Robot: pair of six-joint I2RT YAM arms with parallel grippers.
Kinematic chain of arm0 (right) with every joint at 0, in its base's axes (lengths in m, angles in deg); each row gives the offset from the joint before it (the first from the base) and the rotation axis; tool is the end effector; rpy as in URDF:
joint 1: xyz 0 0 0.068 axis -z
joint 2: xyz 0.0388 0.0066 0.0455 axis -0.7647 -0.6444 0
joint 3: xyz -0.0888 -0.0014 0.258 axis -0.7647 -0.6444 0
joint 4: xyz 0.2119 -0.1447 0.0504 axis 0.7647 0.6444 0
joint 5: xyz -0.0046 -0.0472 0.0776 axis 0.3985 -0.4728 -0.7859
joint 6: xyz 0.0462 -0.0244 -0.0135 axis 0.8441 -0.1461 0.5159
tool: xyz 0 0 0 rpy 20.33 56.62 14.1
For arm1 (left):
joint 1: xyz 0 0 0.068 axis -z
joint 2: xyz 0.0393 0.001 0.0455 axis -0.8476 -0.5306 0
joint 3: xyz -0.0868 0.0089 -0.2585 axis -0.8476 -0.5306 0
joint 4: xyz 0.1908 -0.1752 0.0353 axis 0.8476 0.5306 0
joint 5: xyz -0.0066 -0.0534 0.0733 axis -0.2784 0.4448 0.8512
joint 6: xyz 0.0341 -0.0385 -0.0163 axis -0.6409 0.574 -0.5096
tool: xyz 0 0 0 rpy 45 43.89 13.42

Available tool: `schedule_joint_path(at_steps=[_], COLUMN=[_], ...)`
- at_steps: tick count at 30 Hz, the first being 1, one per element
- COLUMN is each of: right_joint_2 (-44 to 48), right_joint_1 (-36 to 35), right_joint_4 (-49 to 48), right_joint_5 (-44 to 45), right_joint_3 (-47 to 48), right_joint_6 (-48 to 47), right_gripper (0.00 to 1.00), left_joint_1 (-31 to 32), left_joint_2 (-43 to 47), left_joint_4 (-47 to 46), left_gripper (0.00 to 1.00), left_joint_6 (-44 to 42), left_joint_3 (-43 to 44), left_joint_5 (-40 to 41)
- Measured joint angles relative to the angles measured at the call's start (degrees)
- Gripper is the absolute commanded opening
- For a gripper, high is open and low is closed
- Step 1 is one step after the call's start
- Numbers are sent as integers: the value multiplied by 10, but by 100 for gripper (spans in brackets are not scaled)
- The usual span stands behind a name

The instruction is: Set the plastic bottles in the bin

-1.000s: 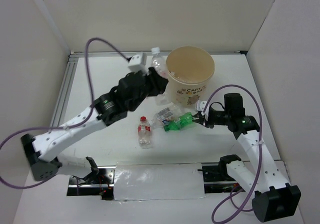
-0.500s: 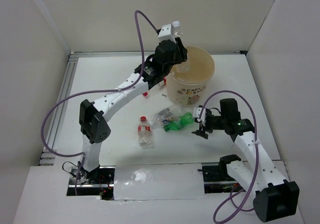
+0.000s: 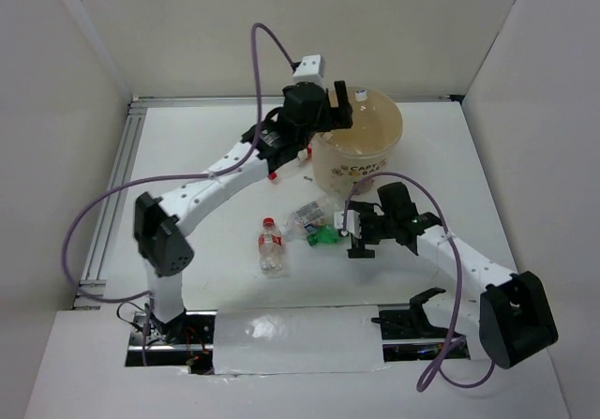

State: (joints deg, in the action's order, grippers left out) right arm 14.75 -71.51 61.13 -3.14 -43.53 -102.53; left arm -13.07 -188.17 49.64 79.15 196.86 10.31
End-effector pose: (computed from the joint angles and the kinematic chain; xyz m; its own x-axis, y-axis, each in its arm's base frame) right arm 0.1822 0.0950 0.1933 0.2903 -0.6750 -0.6783 -0.9256 -0.0183 -0.3780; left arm 0.3336 -0.3120 0.4172 -0.2972 -0.4329 -0.8510 0.2307 0.8323 -0.5040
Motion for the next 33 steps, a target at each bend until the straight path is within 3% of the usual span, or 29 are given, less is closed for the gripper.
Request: schedule_joint_path(at_steps=[5, 9, 13, 14, 18, 25, 29, 33], right_joint_2=[-46, -96, -130, -130, -117, 55, 131, 128], right_joint_1=[-21, -37, -54, -56, -60, -61, -62, -61], right_joint_4=[-64, -94, -100, -100, -72, 122, 113, 42], right_joint_5=[52, 91, 110, 112, 108, 24, -2, 21], right_joint_3=[0, 0, -3, -4, -5, 64, 183, 262], right_joint_6=[-14, -38, -78, -88, -117, -98, -1, 93], right_gripper=[97, 94, 74, 61, 39, 37, 37, 40], left_joint_1=[10, 13, 15, 17, 22, 27, 28, 30], left_joint_2=[256, 438, 506, 503, 501, 501, 501, 501], left_joint_4=[14, 34, 81, 92, 131, 127, 118, 113], left_gripper=[100, 100, 100, 100, 100, 100, 100, 100], left_joint_6=[-13, 29, 107, 122, 155, 170, 170, 170], left_joint_3=[-267, -459, -607, -632, -680, -681, -691, -723], left_joint_5=[17, 17, 13, 10, 0, -6, -17, -33])
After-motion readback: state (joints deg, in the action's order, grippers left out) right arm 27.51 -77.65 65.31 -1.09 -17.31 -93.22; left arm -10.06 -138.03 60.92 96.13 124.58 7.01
